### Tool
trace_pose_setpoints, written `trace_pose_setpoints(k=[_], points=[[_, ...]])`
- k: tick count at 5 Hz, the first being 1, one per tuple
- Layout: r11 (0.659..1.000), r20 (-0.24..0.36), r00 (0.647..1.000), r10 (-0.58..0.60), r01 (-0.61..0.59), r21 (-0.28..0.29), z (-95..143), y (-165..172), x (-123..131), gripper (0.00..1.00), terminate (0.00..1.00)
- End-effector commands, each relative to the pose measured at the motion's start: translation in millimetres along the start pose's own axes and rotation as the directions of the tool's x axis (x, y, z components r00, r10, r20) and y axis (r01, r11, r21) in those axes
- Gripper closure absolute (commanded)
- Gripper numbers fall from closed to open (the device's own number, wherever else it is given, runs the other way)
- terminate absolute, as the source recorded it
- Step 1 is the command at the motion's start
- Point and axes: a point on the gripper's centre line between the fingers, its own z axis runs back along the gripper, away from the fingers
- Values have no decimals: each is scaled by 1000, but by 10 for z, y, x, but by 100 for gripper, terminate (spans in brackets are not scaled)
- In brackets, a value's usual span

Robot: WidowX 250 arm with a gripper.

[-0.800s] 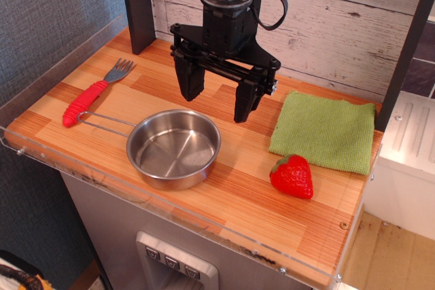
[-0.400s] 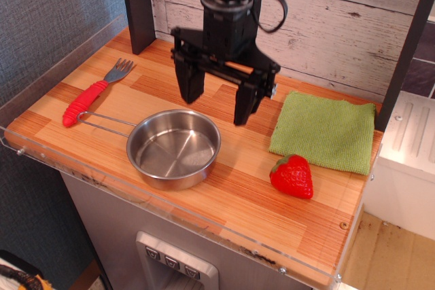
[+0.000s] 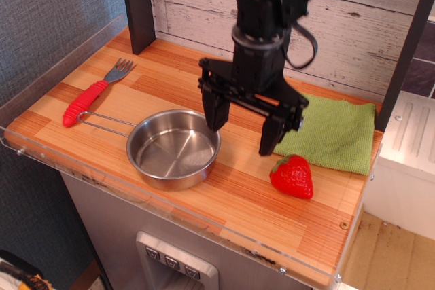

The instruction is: Place the strawberry into the silver pot.

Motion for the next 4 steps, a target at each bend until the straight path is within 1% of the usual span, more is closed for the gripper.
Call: trace_pose_setpoints(k=[1,2,3,4], points=[[999,15,1000,-22,22,-25,-129,-357,173,0,0],[998,8,1000,-21,21,-51,-187,-451,260,0,0],[999,-3,1000,-10,10,-44,-271,-466,282,0,0],[1000,-4,1000,0,0,-22,-305,-448,278,0,0]])
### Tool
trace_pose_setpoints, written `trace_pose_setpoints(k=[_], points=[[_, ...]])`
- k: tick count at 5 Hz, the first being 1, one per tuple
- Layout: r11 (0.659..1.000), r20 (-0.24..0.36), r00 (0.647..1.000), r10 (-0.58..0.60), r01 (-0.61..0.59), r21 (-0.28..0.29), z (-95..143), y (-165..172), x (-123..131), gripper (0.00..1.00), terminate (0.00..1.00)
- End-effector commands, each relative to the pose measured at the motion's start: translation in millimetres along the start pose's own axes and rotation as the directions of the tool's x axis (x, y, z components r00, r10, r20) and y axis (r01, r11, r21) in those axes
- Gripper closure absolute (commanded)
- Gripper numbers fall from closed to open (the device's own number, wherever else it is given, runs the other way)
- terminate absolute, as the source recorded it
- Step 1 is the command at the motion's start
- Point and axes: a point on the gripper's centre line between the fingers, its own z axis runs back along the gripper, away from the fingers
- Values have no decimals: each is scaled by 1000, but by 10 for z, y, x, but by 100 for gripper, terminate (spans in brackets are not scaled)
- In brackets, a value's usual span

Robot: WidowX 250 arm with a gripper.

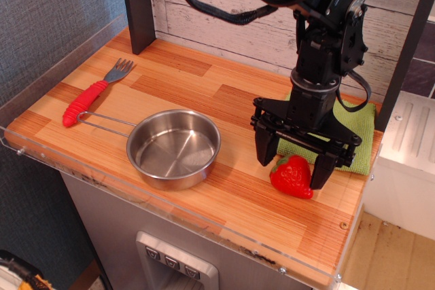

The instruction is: Place the strawberry into the silver pot.

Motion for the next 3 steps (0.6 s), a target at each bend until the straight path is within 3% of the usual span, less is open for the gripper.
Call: trace_pose_setpoints(k=[1,2,3], points=[[1000,36,999,-27,27,6,148,-52,46,100,0],[999,63,997,-35,37,-24,374,-14,11,100,0],[998,132,991,27,-19,-60,802,266,-95,100,0]])
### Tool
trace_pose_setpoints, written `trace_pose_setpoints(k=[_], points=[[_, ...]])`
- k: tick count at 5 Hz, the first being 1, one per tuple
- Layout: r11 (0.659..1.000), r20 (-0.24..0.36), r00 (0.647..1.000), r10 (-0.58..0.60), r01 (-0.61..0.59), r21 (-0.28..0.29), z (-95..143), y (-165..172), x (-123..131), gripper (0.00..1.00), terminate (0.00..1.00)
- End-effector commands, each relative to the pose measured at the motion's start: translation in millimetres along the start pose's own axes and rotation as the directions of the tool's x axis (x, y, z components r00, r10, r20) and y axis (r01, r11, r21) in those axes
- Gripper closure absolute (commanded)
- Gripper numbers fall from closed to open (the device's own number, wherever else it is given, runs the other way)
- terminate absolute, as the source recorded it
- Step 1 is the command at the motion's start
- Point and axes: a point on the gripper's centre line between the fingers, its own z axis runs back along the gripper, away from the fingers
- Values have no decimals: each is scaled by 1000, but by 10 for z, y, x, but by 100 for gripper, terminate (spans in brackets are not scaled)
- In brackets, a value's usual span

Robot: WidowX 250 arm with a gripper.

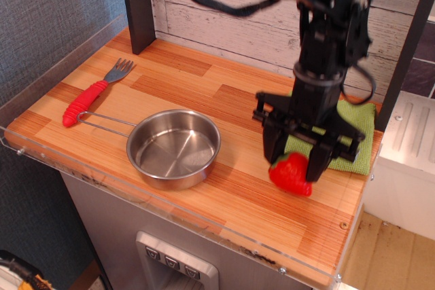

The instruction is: Place the strawberry into the silver pot.

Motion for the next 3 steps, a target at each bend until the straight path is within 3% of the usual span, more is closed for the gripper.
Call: trace_pose_setpoints(k=[1,2,3], points=[[991,134,982,134,-130,-36,763,642,-185,100,0],[976,108,970,216,-219,12,712,1037,-302,100,0],[970,91,967,237,-240,28,563,1215,-372,100,0]])
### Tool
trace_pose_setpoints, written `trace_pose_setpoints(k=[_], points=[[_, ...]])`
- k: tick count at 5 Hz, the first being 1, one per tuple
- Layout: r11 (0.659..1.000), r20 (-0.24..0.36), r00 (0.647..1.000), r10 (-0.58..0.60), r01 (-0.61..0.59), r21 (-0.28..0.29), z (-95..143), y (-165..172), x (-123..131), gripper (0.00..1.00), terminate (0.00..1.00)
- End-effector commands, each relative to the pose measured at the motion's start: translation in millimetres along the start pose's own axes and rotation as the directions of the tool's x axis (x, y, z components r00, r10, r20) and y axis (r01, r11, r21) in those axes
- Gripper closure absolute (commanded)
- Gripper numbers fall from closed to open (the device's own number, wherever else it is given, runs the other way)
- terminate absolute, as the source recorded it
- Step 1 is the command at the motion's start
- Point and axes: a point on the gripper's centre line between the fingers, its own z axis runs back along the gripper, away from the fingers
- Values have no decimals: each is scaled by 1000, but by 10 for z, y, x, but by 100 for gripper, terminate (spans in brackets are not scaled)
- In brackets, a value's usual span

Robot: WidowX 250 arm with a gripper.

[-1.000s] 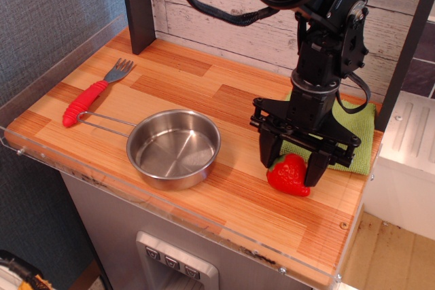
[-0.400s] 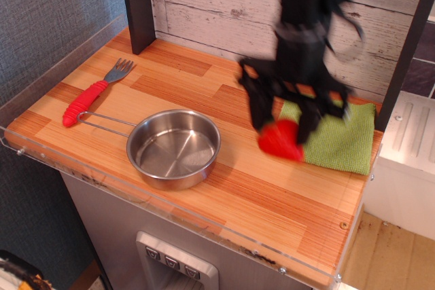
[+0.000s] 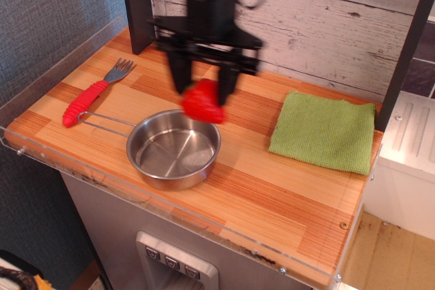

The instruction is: Place the strawberry into the silver pot.

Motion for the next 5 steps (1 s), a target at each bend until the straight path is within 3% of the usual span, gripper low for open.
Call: trace_pose_setpoints(k=[1,2,3,5], points=[[1000,12,1000,-7,6,25,-181,144,-69,100,0],[1000,8,1000,-18,18,20,-245,113,-92,0,0],[999,25,999,-43,42,34,-211,76,-100,0,0],[997,129,989,-73,70,26,34,51,-152,0,0]])
